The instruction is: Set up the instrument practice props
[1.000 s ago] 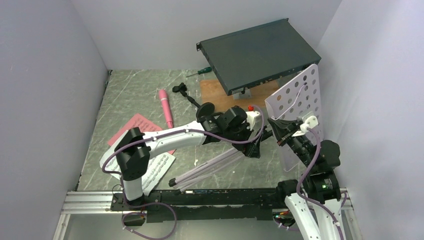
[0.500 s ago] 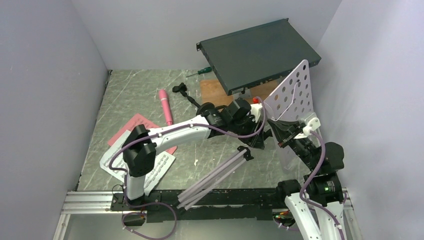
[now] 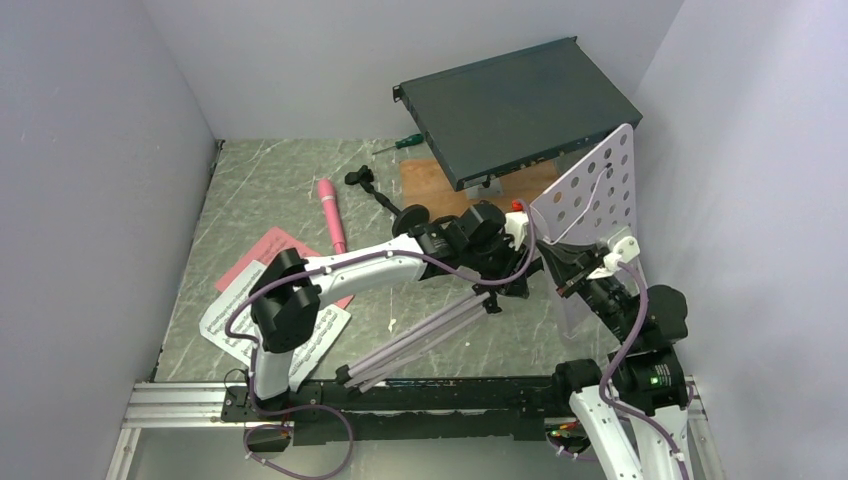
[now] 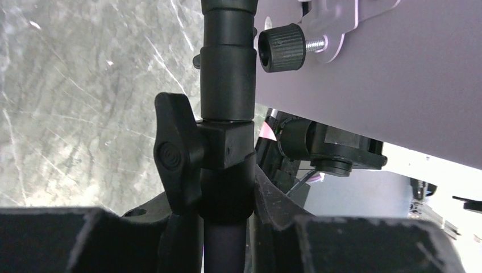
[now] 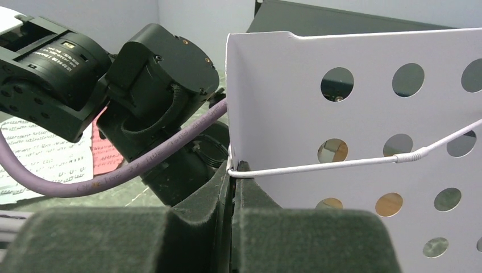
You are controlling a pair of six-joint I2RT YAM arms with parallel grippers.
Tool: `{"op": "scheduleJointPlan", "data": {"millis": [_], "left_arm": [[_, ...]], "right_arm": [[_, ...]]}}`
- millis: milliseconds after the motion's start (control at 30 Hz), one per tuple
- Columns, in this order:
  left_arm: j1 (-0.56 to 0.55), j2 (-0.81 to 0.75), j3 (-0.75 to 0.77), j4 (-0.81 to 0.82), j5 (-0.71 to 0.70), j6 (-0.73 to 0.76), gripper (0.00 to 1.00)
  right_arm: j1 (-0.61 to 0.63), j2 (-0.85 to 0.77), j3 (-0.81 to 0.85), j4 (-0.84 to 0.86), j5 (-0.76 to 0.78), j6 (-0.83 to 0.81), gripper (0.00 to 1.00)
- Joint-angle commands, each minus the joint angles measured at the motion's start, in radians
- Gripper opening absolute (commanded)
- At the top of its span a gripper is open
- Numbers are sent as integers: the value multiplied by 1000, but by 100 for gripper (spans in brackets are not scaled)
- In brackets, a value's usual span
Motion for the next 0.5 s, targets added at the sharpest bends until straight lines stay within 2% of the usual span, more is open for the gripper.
{"op": "scheduleJointPlan", "data": {"millis": [0, 33, 67, 133, 200, 300, 467], "left_arm": [[5, -77, -34, 130, -45, 140, 0], [5, -90, -40, 150, -38, 155, 0], [5, -102, -46, 170, -38, 166, 0], [5, -124, -52, 195, -38, 180, 0], [5, -141, -42, 196, -45, 188, 0], [5, -168, -24, 201, -28, 195, 0], [5, -236, -28, 237, -11, 212, 0]], "right_arm": [[6, -42, 126, 289, 17, 8, 0], [5, -45, 128, 270, 24, 10, 3], [5, -48, 131, 257, 33, 15, 12], [5, -55, 137, 237, 58, 32, 37], [4, -64, 143, 218, 77, 58, 50], [5, -78, 166, 179, 88, 72, 66], [5, -95, 234, 122, 135, 126, 82]]}}
